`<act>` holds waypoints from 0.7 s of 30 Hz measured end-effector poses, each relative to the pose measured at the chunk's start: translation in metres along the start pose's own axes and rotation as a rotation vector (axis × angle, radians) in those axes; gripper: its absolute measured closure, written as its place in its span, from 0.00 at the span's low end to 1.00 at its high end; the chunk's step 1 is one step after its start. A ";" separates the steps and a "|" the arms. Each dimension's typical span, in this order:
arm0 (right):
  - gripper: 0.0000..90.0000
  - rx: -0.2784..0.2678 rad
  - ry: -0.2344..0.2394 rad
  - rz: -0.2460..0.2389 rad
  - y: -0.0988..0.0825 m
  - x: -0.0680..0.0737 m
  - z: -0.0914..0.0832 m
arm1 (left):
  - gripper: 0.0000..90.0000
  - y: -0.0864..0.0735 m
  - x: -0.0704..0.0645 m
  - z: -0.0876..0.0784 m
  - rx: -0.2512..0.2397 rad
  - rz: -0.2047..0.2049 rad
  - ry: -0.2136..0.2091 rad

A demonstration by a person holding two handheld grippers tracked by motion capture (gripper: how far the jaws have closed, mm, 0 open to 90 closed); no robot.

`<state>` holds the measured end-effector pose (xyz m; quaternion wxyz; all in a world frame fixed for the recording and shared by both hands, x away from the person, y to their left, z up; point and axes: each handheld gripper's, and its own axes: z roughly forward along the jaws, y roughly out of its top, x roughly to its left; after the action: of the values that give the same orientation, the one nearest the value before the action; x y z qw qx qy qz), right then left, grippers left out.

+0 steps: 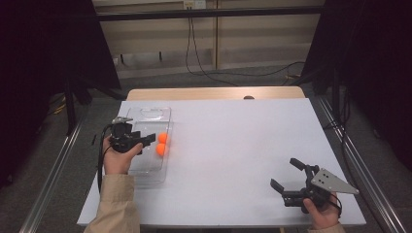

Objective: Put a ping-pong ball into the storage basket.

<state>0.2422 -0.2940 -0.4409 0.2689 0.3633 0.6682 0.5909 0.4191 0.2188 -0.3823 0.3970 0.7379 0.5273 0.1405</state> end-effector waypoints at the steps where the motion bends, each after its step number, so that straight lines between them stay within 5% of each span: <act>1: 0.01 -0.001 0.000 0.000 0.000 0.000 0.000 | 0.34 0.000 0.000 0.000 -0.002 0.003 0.000; 21: 0.01 -0.003 0.002 -0.001 0.001 0.000 0.001 | 0.16 -0.007 -0.014 -0.019 -0.107 0.043 -0.072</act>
<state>0.2432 -0.2933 -0.4402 0.2692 0.3621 0.6677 0.5922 0.3970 0.2149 -0.3722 0.4515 0.7315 0.4884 0.1502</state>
